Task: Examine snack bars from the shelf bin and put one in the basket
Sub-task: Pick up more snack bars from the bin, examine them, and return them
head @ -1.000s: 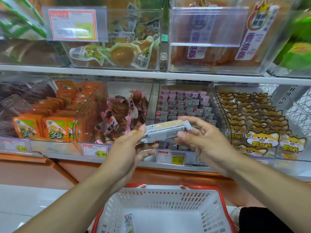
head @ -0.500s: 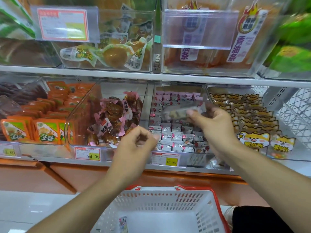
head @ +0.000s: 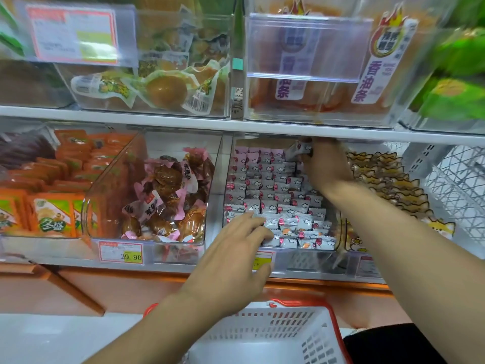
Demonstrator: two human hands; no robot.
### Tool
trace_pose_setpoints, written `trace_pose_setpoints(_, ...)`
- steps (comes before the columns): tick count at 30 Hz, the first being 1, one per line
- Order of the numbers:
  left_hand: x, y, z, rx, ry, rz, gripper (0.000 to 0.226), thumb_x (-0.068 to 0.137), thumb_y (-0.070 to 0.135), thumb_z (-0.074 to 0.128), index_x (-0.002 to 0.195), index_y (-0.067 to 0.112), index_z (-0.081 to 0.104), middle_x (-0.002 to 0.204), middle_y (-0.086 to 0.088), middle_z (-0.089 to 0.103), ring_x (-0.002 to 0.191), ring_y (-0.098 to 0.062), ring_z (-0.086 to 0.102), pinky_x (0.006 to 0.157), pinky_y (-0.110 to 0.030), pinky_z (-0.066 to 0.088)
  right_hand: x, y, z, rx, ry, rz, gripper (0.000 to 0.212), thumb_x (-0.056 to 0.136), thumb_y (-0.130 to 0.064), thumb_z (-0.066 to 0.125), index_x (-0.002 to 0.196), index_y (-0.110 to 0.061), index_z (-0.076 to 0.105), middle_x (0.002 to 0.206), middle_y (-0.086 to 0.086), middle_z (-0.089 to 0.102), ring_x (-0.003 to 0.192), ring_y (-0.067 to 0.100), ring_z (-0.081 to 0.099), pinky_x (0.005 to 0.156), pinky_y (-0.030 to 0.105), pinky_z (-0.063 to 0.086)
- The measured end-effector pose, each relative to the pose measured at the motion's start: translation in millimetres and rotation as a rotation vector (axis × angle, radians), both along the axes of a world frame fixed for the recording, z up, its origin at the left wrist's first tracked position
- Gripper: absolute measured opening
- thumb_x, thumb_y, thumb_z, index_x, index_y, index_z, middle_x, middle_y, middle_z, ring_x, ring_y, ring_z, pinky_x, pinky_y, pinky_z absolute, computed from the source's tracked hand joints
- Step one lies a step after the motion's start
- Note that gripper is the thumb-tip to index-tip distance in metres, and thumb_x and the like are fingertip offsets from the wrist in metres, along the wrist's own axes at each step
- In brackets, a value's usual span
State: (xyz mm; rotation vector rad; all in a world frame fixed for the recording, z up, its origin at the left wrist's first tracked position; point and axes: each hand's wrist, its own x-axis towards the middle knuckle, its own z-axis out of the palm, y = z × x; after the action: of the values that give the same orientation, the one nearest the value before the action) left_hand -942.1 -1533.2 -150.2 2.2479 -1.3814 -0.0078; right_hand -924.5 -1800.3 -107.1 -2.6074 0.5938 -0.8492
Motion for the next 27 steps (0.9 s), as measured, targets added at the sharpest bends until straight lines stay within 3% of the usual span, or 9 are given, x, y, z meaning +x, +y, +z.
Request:
trace_pose_setpoints(2,-0.1,-1.9,-2.4,0.005,0.001,0.001,0.048,0.093,0.047,0.061,0.138,0.037,0.046,0.154,0.019,0.032,0.148,0.0,0.009,0.109,-0.009,-0.009,5.2,-5.3,-1.8,-0.038,0.081,0.024,0.025,0.092,0.008,0.054,0.103,-0.012,0.065,0.105,0.004,0.07,0.095,0.018,0.066,0.088,0.027,0.053)
trace_pose_setpoints(4,-0.8,-3.3,-3.9,0.004,0.004,-0.002,0.049,0.093,0.047,0.062,0.138,0.038,0.045,0.154,0.019,0.033,0.148,0.0,0.012,0.109,-0.01,-0.008,9.7,-7.3,-1.0,-0.079,0.196,0.019,0.027,0.092,0.007,0.053,0.114,-0.005,0.065,0.113,0.013,0.07,0.105,0.029,0.068,0.094,0.041,0.055)
trace_pose_setpoints(8,-3.7,-4.7,-3.7,0.029,0.01,-0.015,0.046,0.093,0.046,0.061,0.136,0.038,0.047,0.151,0.018,0.035,0.144,0.001,0.013,0.101,0.0,-0.015,12.6,2.8,0.9,-0.208,0.286,0.011,0.048,0.087,0.014,0.052,0.13,-0.005,0.061,0.127,0.023,0.063,0.118,0.04,0.059,0.102,0.054,0.048)
trace_pose_setpoints(11,-4.0,-4.3,-3.1,0.018,0.02,-0.012,0.045,0.094,0.047,0.06,0.136,0.04,0.045,0.15,0.02,0.034,0.14,0.002,0.014,0.101,0.0,-0.011,20.9,11.5,-1.5,-0.346,0.391,-0.024,0.052,0.086,0.008,0.056,0.135,-0.008,0.058,0.136,0.019,0.056,0.131,0.04,0.045,0.111,0.054,0.036)
trace_pose_setpoints(13,-3.4,-3.7,-2.9,0.01,0.032,-0.012,0.045,0.094,0.047,0.059,0.136,0.041,0.045,0.15,0.021,0.033,0.141,0.003,0.013,0.102,-0.003,-0.009,26.9,15.4,-0.6,-0.31,0.358,-0.028,0.052,0.085,0.011,0.053,0.133,-0.006,0.06,0.134,0.019,0.058,0.13,0.039,0.046,0.112,0.053,0.035)
trace_pose_setpoints(17,-2.5,-2.4,-2.6,0.004,0.041,-0.018,0.042,0.096,0.047,0.057,0.136,0.039,0.045,0.152,0.021,0.031,0.145,0.002,0.007,0.102,-0.002,-0.015,33.7,18.5,-5.5,-0.187,0.315,0.01,0.04,0.084,0.017,0.048,0.114,0.0,0.068,0.107,0.017,0.065,0.106,0.036,0.061,0.101,0.048,0.047)
trace_pose_setpoints(22,-1.1,1.1,-0.1,-0.038,0.072,-0.019,0.04,0.097,0.054,0.053,0.134,0.04,0.047,0.154,0.024,0.029,0.148,0.005,0.002,0.107,-0.006,-0.01,44.3,19.0,-16.6,-0.051,0.306,-0.044,0.037,0.089,0.013,0.051,0.117,-0.003,0.069,0.112,0.017,0.068,0.104,0.032,0.063,0.093,0.045,0.055)
trace_pose_setpoints(27,0.6,7.7,2.7,-0.05,0.068,-0.017,0.037,0.098,0.053,0.052,0.132,0.041,0.048,0.153,0.028,0.026,0.146,0.01,-0.005,0.1,0.003,-0.015,48.6,20.7,-24.5,0.042,0.184,-0.099,0.027,0.087,0.01,0.055,0.095,-0.01,0.072,0.099,0.008,0.068,0.095,0.025,0.064,0.079,0.034,0.053)
